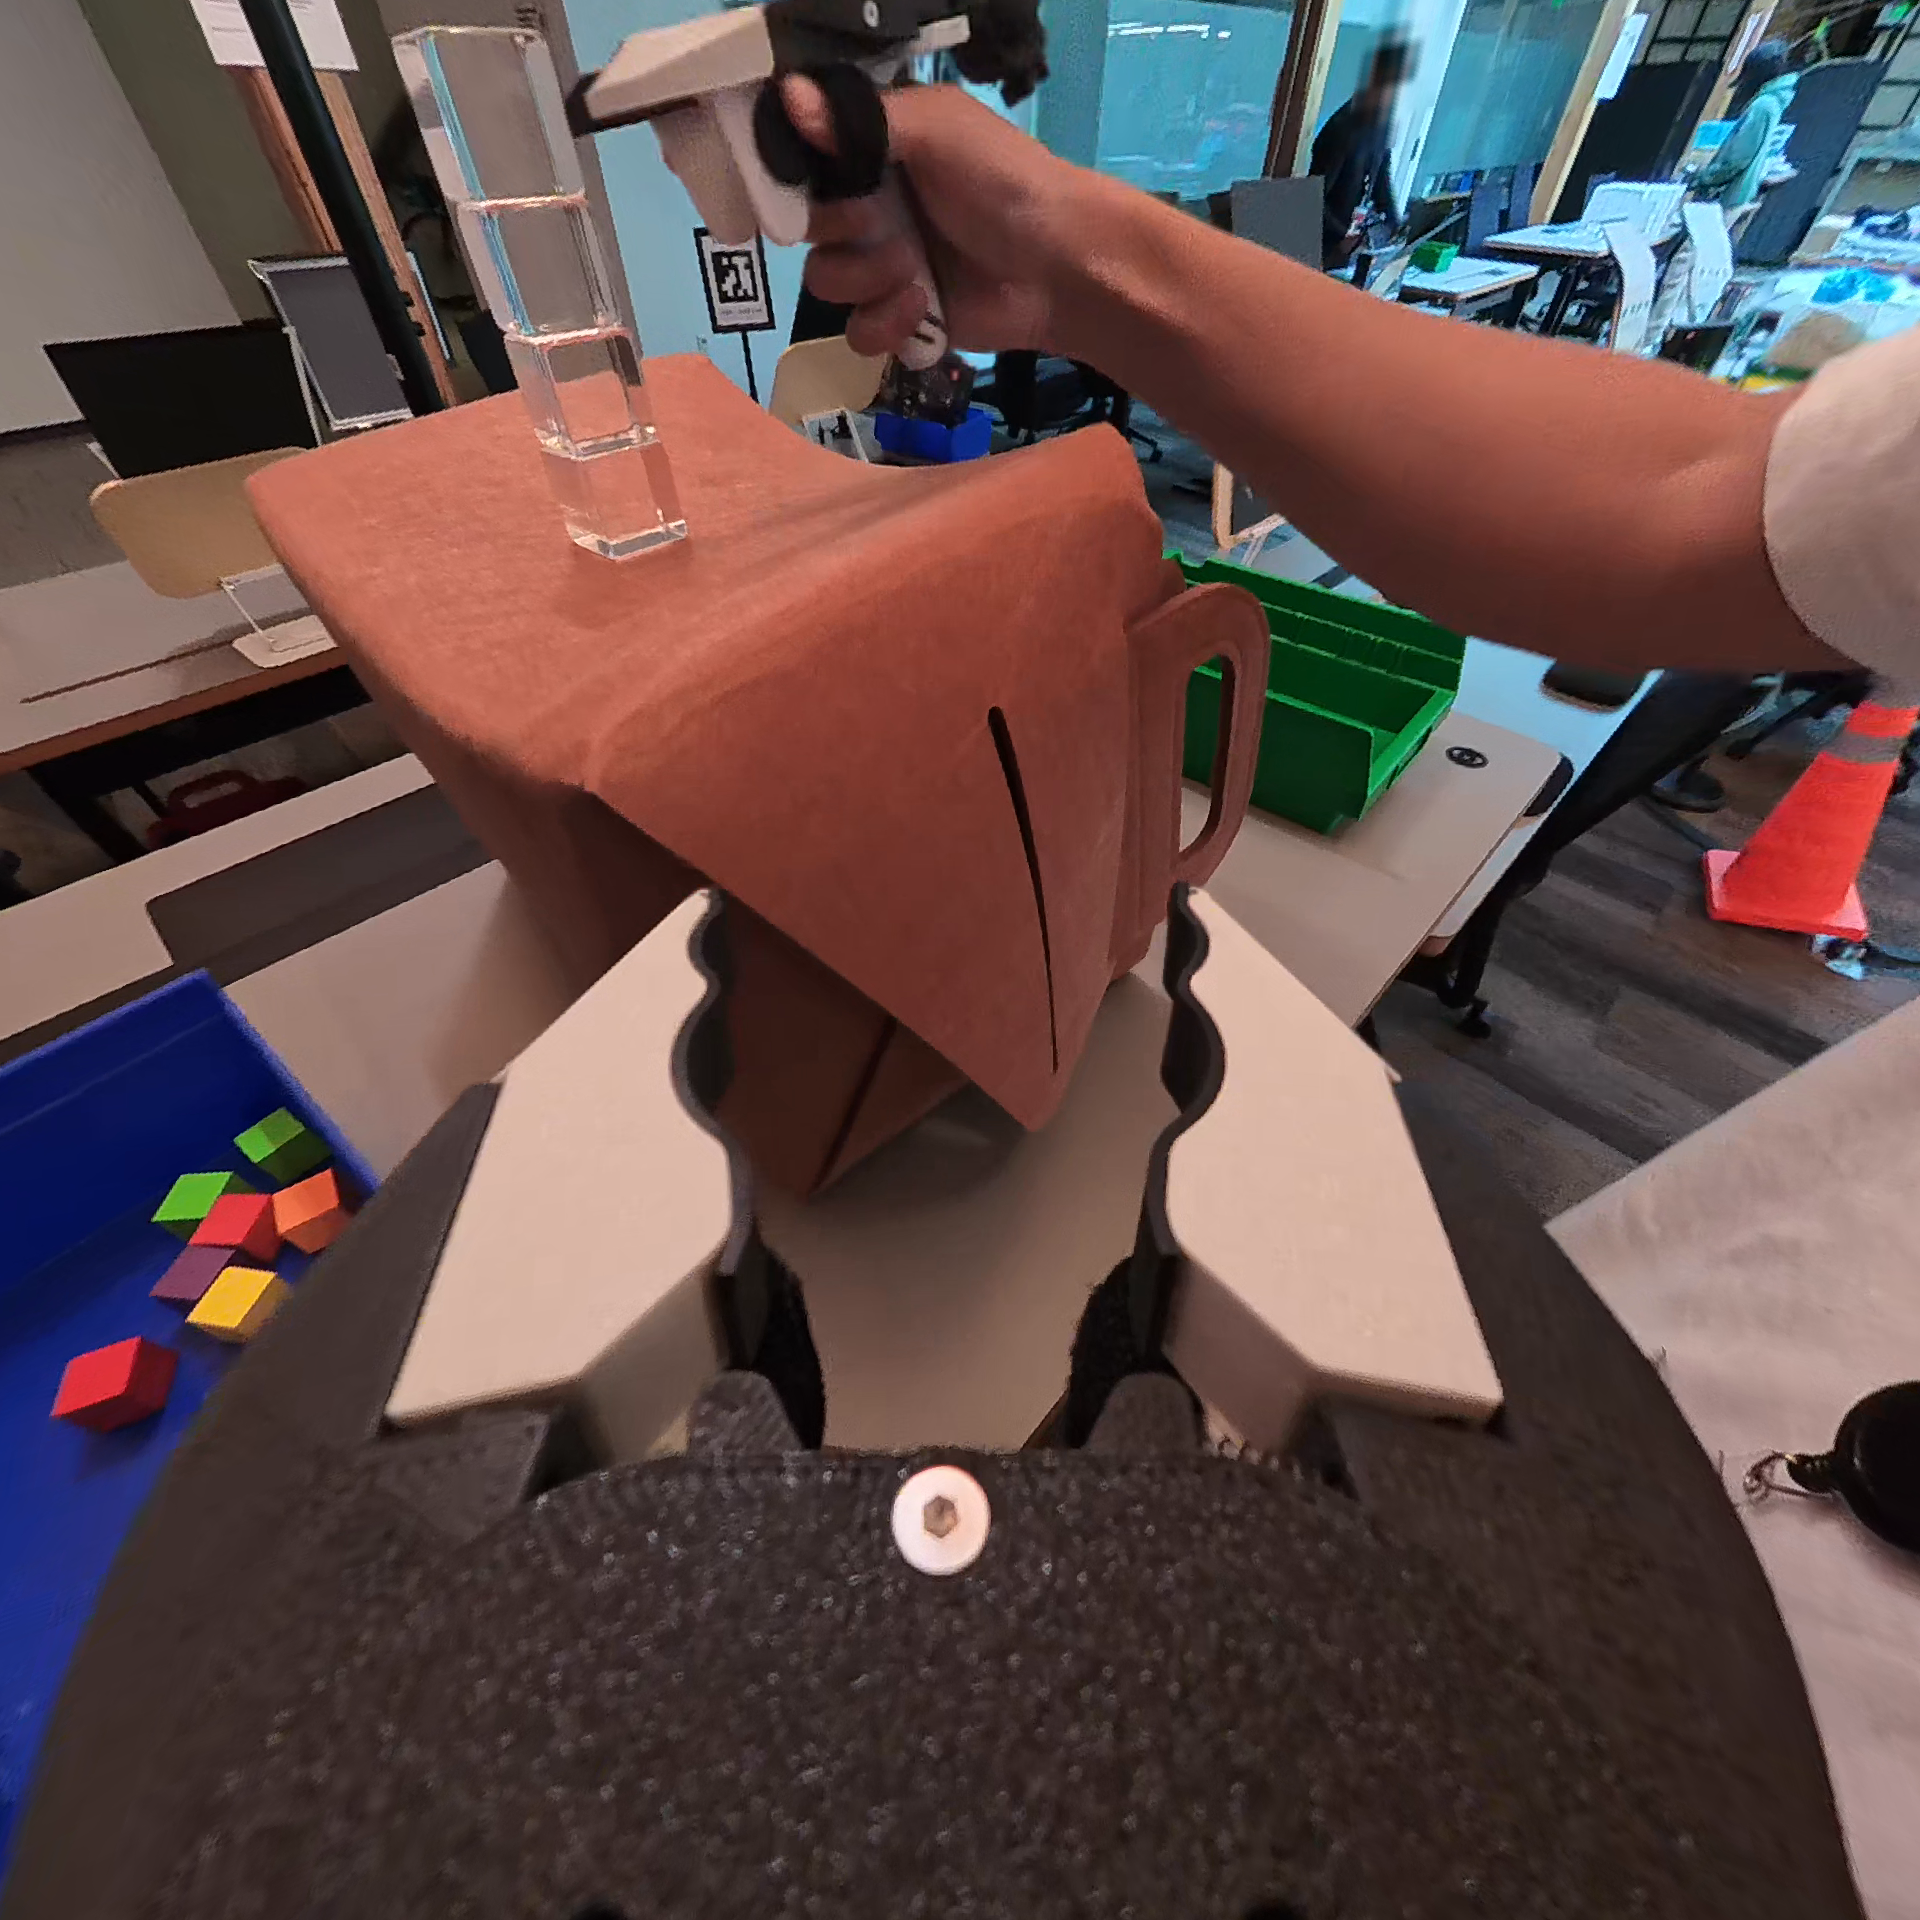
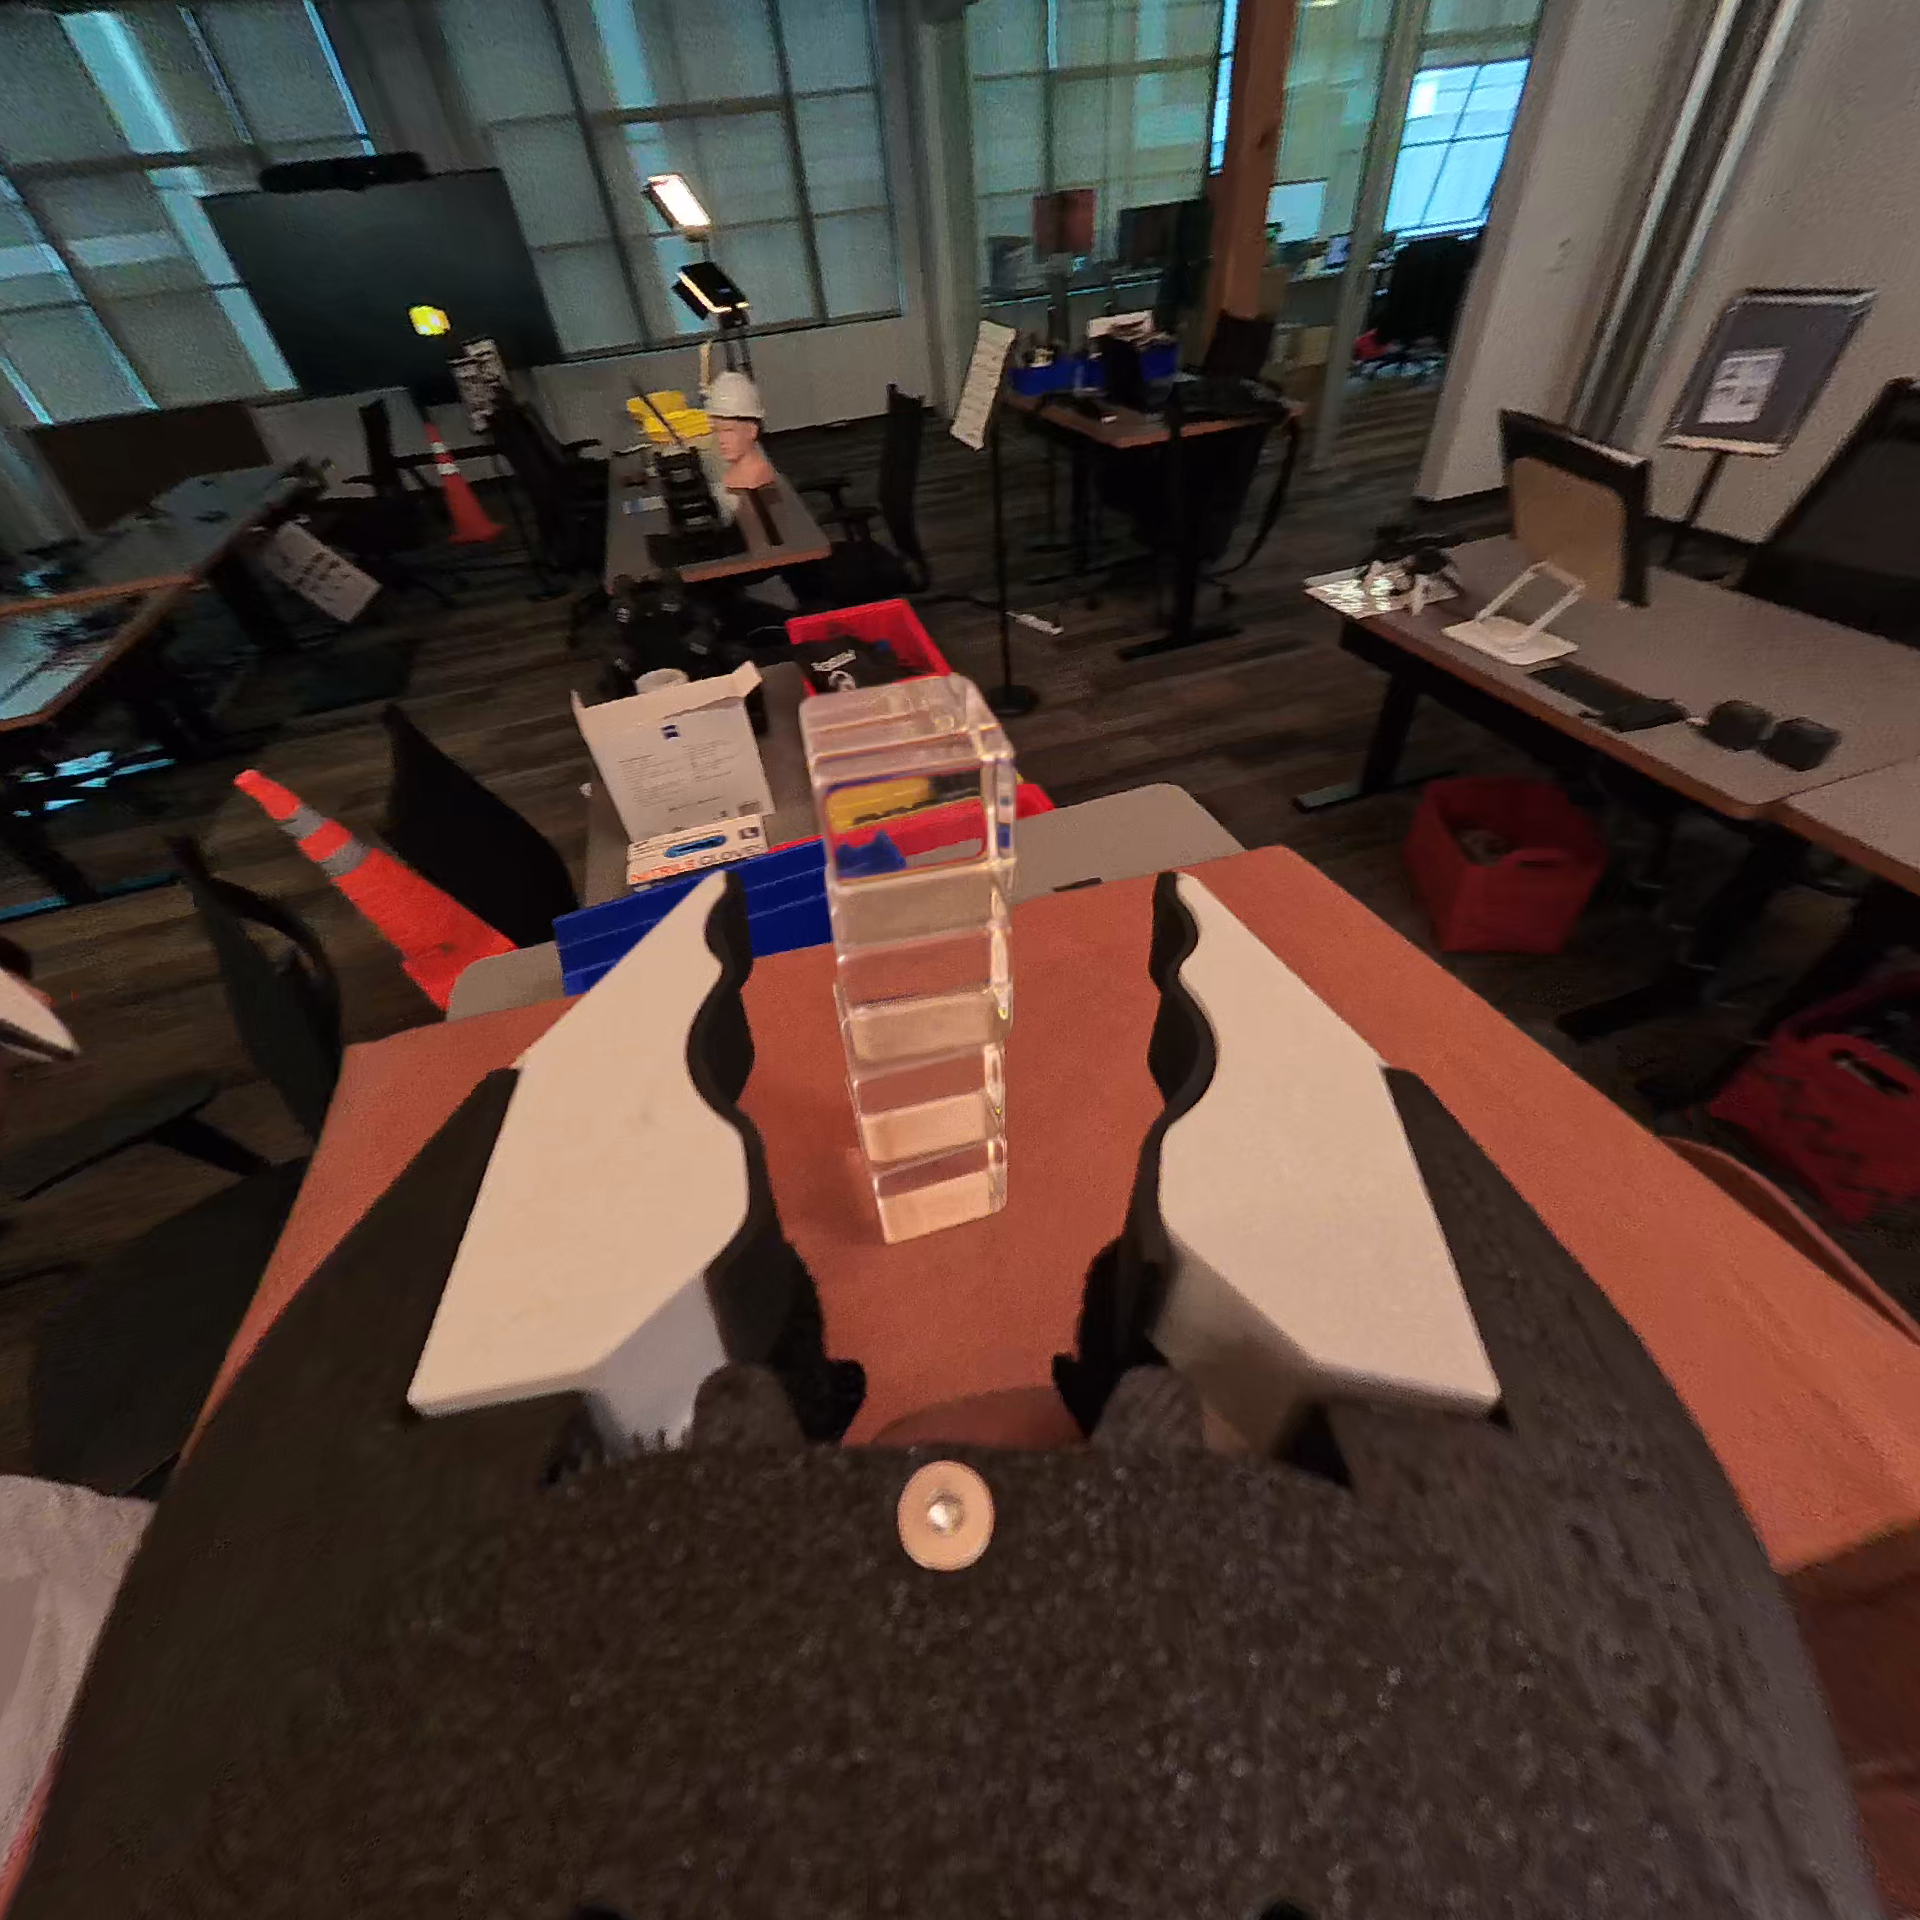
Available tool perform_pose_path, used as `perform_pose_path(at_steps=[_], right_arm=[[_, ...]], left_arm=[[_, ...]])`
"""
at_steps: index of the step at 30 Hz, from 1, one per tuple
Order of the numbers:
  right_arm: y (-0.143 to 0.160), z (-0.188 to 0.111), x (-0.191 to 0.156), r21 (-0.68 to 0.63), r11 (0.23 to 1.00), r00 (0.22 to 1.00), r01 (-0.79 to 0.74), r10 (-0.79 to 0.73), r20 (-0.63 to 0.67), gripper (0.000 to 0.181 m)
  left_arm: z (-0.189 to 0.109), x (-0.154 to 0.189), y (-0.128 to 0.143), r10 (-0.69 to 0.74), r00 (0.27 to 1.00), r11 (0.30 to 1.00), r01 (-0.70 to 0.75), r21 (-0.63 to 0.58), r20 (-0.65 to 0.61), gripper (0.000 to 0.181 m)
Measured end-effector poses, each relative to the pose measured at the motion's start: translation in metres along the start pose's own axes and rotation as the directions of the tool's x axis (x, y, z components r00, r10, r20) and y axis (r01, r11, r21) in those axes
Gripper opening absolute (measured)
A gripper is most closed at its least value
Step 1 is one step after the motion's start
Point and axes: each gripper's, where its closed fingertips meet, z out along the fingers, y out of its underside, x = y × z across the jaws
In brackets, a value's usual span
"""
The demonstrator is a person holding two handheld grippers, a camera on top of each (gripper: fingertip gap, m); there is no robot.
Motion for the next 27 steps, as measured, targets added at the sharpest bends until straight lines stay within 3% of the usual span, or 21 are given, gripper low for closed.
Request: perform_pose_path(at_steps=[4,9,12,14,23,27], right_arm=[[-0.009,0.011,-0.007,0.042,0.999,0.991,-0.032,0.026,0.131,0.067],[-0.001,0.025,-0.011,-0.001,1.0,0.987,-0.001,0.001,0.159,0.065],[-0.002,0.027,-0.014,0.012,1.0,0.986,0.022,-0.024,0.168,0.042],[-0.005,0.027,-0.014,0.038,0.998,0.986,0.041,-0.047,0.163,0.041],[-0.023,0.018,-0.004,0.086,0.994,0.991,0.061,-0.07,0.116,0.041],[-0.049,-0.011,-0.005,0.089,0.988,0.989,0.125,-0.131,0.069,0.041]], left_arm=[[-0.006,-0.008,0.006,0.009,0.999,1.0,-0.009,-0.018,0.033,0.085],[-0.007,-0.017,0.008,-0.004,0.999,1.0,0.004,-0.018,0.044,0.085],[-0.005,-0.02,0.007,-0.001,0.999,1.0,0.002,-0.018,0.044,0.085],[-0.004,-0.021,0.006,0.003,0.999,1.0,-0.002,-0.02,0.042,0.085],[0.003,-0.019,0.002,0.012,1.0,1.0,-0.012,-0.016,0.016,0.085],[0.007,-0.016,0.002,0.012,1.0,1.0,-0.012,-0.02,0.002,0.085]])
